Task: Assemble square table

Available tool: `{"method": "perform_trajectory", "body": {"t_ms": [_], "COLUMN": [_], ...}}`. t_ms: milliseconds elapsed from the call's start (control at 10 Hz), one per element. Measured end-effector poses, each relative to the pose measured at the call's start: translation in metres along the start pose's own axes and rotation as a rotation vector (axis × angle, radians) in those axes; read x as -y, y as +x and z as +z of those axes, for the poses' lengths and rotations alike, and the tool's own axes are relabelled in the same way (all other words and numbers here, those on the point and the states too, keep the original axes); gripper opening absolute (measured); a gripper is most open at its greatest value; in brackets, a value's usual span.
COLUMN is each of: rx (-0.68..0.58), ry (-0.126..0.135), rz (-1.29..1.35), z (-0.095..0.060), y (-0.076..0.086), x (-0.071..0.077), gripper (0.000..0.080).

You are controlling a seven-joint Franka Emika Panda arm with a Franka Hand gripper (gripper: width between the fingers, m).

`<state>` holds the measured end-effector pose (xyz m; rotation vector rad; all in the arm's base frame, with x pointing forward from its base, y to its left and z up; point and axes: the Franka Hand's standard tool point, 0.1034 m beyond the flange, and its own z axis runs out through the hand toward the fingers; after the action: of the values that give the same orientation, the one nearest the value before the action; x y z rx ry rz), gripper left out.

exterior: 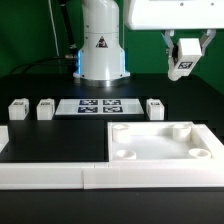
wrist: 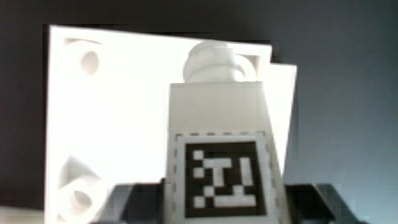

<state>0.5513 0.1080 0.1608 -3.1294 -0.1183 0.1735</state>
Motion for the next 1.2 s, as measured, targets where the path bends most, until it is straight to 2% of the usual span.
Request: {"method": "perform_trajectory", "body": {"t_ms": [400,500,600,700,800,900,1100,1200], "rx": [-0.309,-0.407,-0.477,-0.559,-0.682,-0.758,-0.758,-0.780], "ry": [0.035,0.051,0.063,0.072,0.082,0.081,0.076,0.070], "rz": [-0.008,-0.010,-0.011,-0.020,-0.031,-0.035,-0.035,-0.038], "z": [0.001,0.009,0.013,0.010,0.004,0.007,0.013,0.033], "y": [0.010,0.017,0.033,0.055,0.067,0.065,0.062,0.050], "x": [0.005,0.008,0.010,0.017,0.027,0.028,0.027,0.033], "gripper": [0.0291,0.0291,0.0291,0.0291,0.0291,0.0291,0.0291,0.0291]}}
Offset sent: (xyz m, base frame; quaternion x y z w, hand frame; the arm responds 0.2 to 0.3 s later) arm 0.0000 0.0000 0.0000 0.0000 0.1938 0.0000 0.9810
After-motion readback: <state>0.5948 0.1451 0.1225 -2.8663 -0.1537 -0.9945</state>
